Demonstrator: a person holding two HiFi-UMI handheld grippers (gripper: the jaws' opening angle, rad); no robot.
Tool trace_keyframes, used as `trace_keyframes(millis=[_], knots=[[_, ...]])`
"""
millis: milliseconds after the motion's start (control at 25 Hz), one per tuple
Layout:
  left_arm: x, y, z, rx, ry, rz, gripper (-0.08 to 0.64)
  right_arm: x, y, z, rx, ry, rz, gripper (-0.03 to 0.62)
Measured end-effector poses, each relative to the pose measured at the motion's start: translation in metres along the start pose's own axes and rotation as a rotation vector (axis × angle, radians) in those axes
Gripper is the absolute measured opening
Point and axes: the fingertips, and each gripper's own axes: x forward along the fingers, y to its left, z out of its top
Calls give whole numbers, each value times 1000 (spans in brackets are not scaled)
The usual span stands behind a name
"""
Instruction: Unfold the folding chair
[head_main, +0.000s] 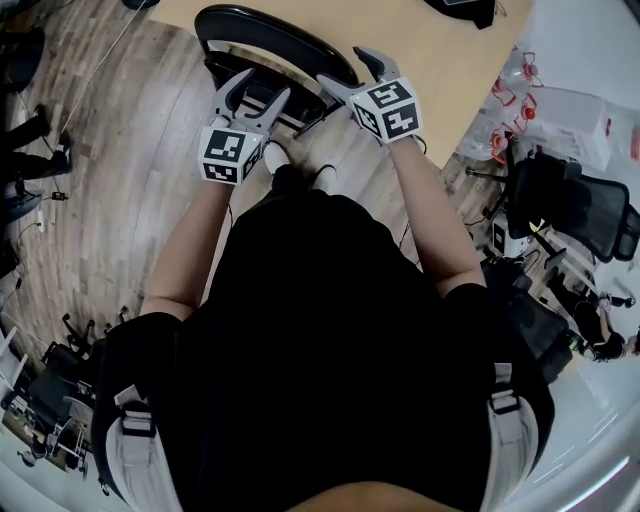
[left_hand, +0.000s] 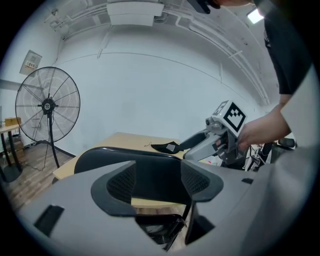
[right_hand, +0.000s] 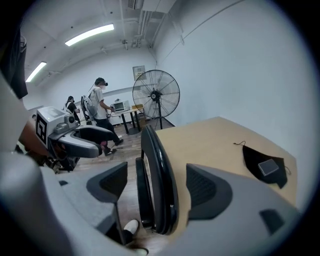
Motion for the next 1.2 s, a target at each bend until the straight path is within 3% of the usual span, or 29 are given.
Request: trace_keyframes(millis=[480, 600, 680, 1200], knots=[[28, 45, -63, -82, 119, 58, 316, 46, -11, -27, -73, 214, 28, 325], [32, 51, -71, -117, 132, 83, 316, 45, -15, -27, -86, 221, 21, 216], [31, 54, -74, -137, 137, 105, 316, 43, -18, -27, -91, 222, 12, 177], [5, 52, -110, -279, 169, 254, 316, 30, -3, -29, -164, 217, 12, 141]])
